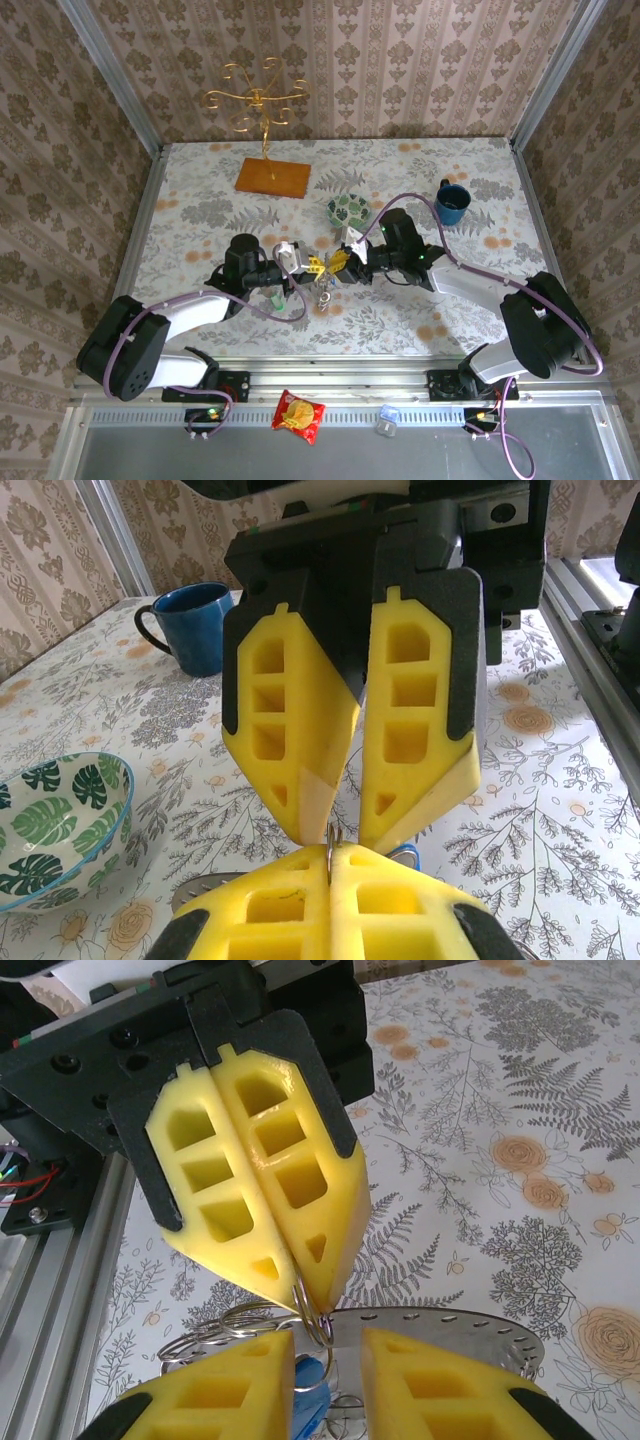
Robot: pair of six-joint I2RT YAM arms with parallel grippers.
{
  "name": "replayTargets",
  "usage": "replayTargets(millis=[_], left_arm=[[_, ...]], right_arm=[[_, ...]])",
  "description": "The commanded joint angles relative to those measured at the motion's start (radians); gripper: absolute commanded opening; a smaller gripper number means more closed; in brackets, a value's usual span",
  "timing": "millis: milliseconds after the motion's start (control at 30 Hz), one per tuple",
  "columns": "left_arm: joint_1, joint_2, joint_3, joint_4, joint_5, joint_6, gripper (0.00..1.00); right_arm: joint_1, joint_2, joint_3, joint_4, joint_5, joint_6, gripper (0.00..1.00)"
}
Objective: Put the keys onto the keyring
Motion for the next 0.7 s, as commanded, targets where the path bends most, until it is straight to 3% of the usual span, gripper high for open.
replayTargets(millis=[0,300,533,633,667], left_arm=[[0.007,0.006,-0.009,0.058,0.025,-0.025,0.0],[0.009,0.012,-0.006,0.073,0.04,-0.04,0.0],[0.013,0.013,-0.01,0.094,0.04,-0.055,0.0],[0.022,0.012,-0.01,0.087,0.021,-0.063,0.0],[0.026,0.008,-0.01,0.076,0.008,-0.059,0.07]], right_arm=[[0.005,0.02,0.021,0.016,-0.034,0.003,0.25],[0.011,0.023,0.054,0.029,-0.033,0.003,0.21],[0.011,0.039,0.062,0.022,-0.041,-0.001,0.01],[0.011,0.031,0.065,0.002,-0.034,-0.016,0.0],[0.011,0.026,0.072,-0.019,-0.025,-0.03,0.0]])
